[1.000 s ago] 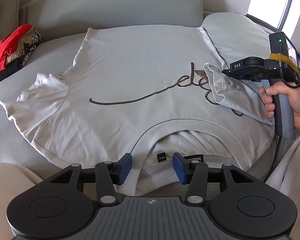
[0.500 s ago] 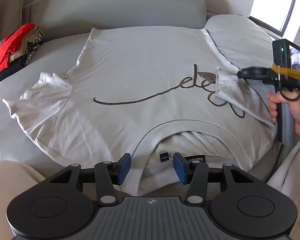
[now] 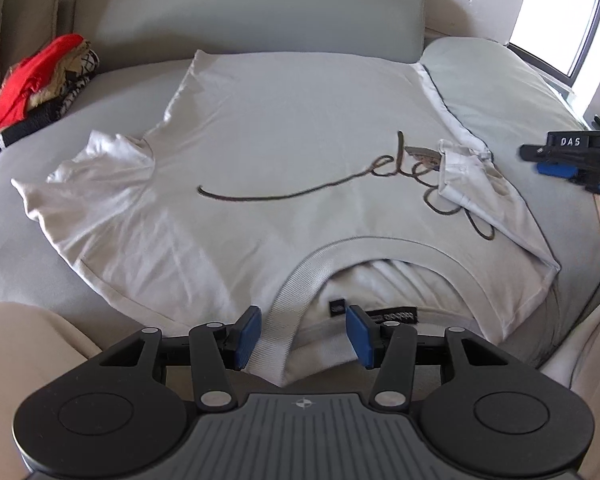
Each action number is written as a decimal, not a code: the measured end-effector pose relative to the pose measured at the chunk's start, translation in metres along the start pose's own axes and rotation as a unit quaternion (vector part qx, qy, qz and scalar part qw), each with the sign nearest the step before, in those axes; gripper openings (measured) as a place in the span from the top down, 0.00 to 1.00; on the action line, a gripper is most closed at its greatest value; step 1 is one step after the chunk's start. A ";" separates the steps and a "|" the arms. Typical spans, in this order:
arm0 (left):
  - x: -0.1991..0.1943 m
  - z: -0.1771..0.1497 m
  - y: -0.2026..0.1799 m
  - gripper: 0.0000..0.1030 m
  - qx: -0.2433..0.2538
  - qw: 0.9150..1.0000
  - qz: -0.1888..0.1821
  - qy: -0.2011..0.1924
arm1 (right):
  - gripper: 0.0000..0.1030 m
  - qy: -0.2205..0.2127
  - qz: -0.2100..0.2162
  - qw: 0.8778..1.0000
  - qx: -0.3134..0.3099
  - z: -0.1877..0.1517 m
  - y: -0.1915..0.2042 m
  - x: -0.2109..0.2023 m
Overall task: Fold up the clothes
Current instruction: 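Open the right tool and press the folded side flat, then reach the left tool to the opposite shirt side and close on its edge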
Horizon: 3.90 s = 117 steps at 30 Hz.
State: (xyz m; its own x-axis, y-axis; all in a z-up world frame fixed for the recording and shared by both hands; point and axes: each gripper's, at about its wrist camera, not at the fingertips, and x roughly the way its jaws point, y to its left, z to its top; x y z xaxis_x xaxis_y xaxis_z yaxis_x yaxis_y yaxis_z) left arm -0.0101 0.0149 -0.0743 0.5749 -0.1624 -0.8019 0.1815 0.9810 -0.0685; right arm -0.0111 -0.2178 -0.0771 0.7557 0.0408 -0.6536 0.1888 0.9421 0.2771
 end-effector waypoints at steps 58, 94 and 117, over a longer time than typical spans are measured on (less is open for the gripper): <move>-0.014 -0.011 0.001 0.52 0.002 1.000 0.002 -0.014 | 0.98 0.057 -0.146 0.986 -0.064 -0.068 0.011 -0.010; -0.035 0.055 0.207 0.53 -0.268 0.960 0.043 -0.070 | 0.24 0.110 0.069 0.991 -0.015 -0.020 0.120 -0.021; 0.031 0.058 0.323 1.00 -0.423 0.904 0.010 -0.064 | 0.24 0.145 0.054 0.988 -0.008 -0.043 0.123 -0.012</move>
State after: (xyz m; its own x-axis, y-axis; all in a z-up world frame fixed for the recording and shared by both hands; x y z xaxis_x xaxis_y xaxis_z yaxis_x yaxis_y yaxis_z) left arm 0.1125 0.3210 -0.0864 0.6687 -0.1012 -0.7366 -0.4737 0.7056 -0.5270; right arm -0.0242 -0.0878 -0.0653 0.5587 0.2326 -0.7961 0.1052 0.9322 0.3462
